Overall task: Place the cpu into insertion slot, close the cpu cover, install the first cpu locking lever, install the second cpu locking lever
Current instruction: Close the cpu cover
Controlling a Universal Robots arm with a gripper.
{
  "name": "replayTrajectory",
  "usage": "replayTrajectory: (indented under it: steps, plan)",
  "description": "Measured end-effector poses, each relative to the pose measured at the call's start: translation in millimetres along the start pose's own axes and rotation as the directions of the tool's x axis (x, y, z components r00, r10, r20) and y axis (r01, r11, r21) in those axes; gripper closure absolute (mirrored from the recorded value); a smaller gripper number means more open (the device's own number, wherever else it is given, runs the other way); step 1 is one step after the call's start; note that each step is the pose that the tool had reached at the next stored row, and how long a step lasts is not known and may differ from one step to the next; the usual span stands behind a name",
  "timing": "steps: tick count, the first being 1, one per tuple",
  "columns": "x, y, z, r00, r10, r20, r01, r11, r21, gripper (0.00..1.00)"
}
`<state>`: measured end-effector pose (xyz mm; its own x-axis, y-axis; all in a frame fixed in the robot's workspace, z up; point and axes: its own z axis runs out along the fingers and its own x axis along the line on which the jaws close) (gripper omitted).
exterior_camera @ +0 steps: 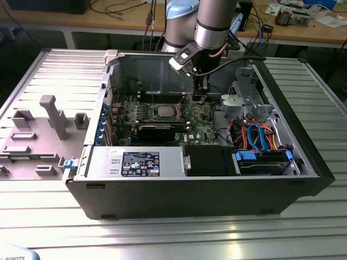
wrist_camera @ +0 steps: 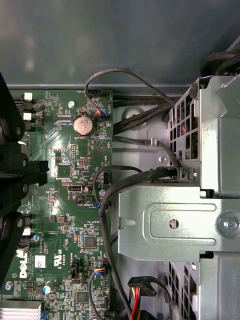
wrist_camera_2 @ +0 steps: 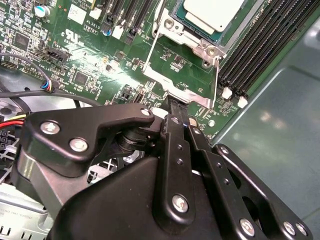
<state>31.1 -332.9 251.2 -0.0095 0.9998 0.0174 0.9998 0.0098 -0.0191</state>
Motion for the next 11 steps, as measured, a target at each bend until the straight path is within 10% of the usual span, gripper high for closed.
replayTrajectory:
  steps: [11]
  plan:
    - [0.0, -2.4, 0.1, 1.0, 0.0, -0.0002, 0.0, 1.0, 0.0, 0.89]
